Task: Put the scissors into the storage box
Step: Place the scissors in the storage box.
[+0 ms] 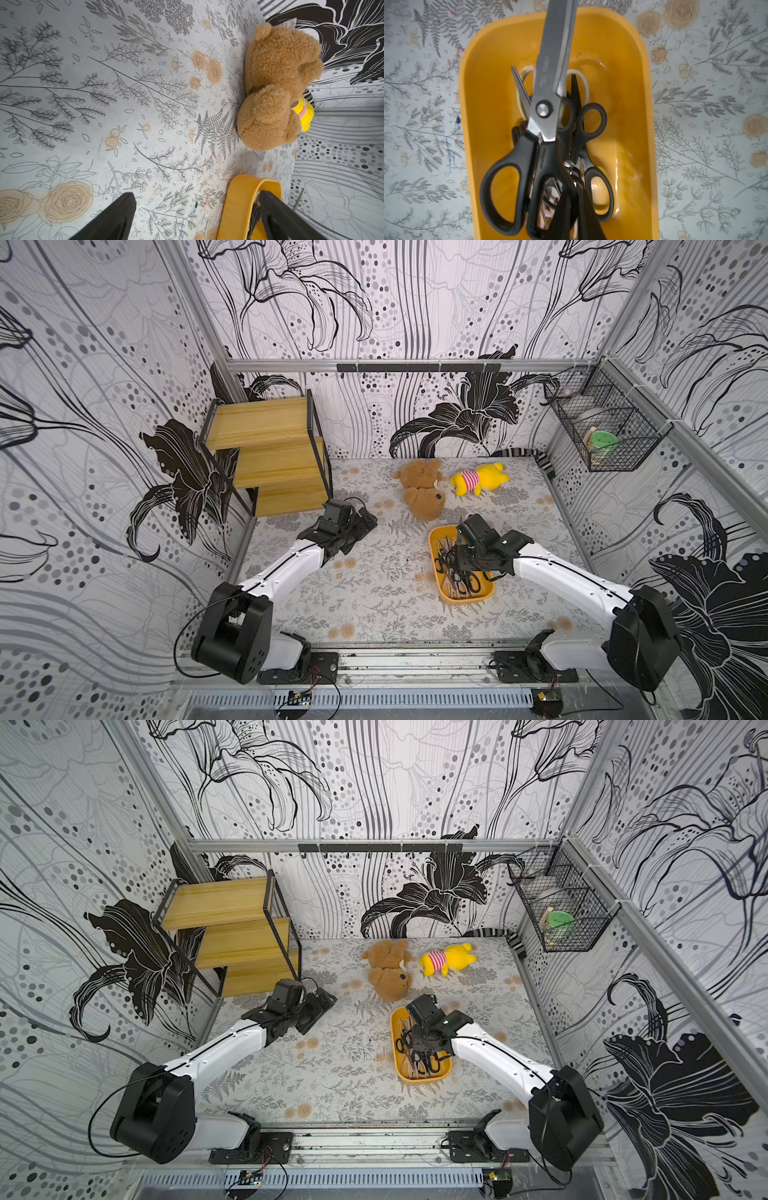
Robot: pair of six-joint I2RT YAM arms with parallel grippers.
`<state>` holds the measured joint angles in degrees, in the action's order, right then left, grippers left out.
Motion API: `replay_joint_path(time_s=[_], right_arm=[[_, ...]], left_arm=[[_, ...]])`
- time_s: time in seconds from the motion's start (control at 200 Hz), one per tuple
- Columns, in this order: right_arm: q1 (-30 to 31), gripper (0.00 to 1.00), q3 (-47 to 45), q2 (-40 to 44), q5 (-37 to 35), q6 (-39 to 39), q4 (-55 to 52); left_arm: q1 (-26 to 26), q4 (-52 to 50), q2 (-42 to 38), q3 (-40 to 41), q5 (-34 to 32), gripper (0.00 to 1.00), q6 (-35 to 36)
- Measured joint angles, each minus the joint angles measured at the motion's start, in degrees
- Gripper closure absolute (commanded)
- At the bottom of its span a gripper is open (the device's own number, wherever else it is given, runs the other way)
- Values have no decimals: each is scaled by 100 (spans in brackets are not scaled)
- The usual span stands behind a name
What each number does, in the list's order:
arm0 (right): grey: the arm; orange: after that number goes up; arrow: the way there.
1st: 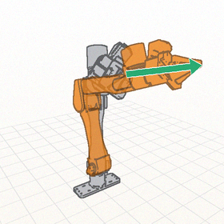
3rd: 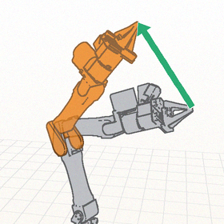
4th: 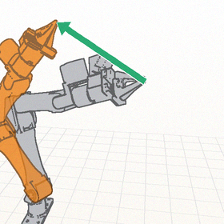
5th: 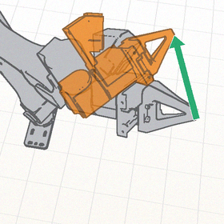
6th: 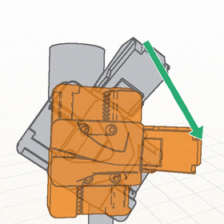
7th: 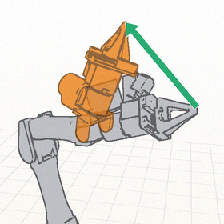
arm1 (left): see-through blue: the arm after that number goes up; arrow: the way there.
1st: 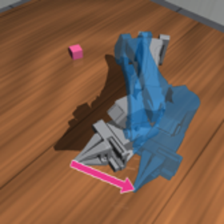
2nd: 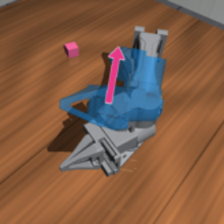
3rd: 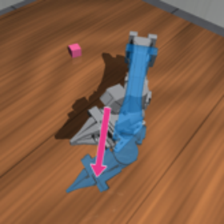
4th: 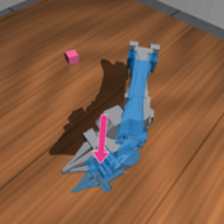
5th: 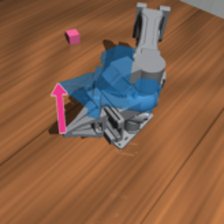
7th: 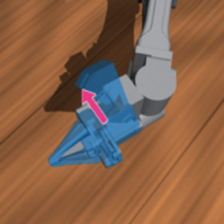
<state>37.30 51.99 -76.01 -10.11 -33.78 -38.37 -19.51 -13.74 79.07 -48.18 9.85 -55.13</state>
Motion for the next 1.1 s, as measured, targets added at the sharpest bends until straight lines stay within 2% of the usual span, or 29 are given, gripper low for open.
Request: replay_joint_path(time_s=[0.365,0.441,0.461,0.556,0.671,0.731,0.886,1.101], right_arm=[[0,100,-542,-286,437,-46,304],[0,92,-562,-306,492,-85,358],[0,88,-562,-306,498,-87,380],[0,56,-562,-306,496,-151,448],[0,39,-555,-291,428,-94,457],[-2,35,-492,-271,282,-70,411],[-264,34,81,-219,-94,258,431],[-1528,34,597,-326,-341,922,1102]], left_arm=[[-2,-42,7,0,-140,3,63],[-2,-42,7,0,-157,3,72],[-2,-42,7,0,-166,3,81],[-2,-48,7,0,-249,3,129],[2,-151,7,-28,-518,3,365],[11,-212,7,-105,-723,3,597],[131,-28,4,-254,-1397,3,1412],[501,953,-72,208,-2140,3,2433]])
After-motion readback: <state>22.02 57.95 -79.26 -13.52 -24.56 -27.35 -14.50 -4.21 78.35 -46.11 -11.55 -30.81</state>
